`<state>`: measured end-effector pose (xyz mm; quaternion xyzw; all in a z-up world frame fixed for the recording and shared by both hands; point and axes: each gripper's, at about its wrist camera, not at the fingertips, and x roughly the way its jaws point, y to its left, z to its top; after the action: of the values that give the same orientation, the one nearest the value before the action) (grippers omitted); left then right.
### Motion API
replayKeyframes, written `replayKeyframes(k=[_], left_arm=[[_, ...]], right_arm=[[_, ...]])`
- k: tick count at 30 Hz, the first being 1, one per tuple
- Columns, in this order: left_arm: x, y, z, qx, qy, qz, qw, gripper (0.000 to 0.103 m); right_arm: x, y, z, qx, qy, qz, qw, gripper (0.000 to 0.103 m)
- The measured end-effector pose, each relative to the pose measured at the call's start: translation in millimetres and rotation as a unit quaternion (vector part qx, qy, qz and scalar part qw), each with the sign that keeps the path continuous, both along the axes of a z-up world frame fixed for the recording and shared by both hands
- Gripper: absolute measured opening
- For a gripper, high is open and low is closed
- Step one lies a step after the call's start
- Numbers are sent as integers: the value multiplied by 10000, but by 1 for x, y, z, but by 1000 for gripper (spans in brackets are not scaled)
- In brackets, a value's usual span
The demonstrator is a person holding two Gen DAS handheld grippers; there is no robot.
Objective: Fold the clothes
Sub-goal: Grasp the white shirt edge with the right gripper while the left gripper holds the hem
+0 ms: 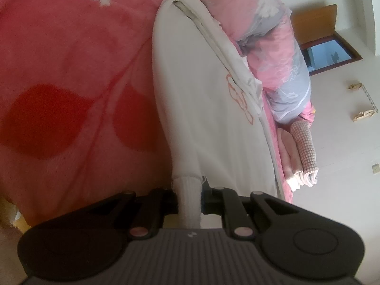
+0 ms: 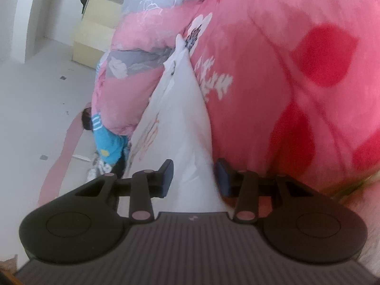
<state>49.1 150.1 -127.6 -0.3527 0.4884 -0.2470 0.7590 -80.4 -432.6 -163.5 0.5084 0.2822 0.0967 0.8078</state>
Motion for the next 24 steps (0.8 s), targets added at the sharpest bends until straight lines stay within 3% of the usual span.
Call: replayKeyframes(k=[7, 15, 24], left_arm=[[-4, -6, 10, 336, -276, -118, 9990, 10], [-19, -1, 32, 383, -653, -105, 9971, 7], [-43, 14, 62, 301, -1022, -145, 9942, 6]], right_arm=[[20, 12, 8, -300, 18, 141, 9994, 5], [-24, 49, 47, -866, -676, -288, 9935, 4], [-68, 55, 78, -842, -1284, -176, 9880, 3]])
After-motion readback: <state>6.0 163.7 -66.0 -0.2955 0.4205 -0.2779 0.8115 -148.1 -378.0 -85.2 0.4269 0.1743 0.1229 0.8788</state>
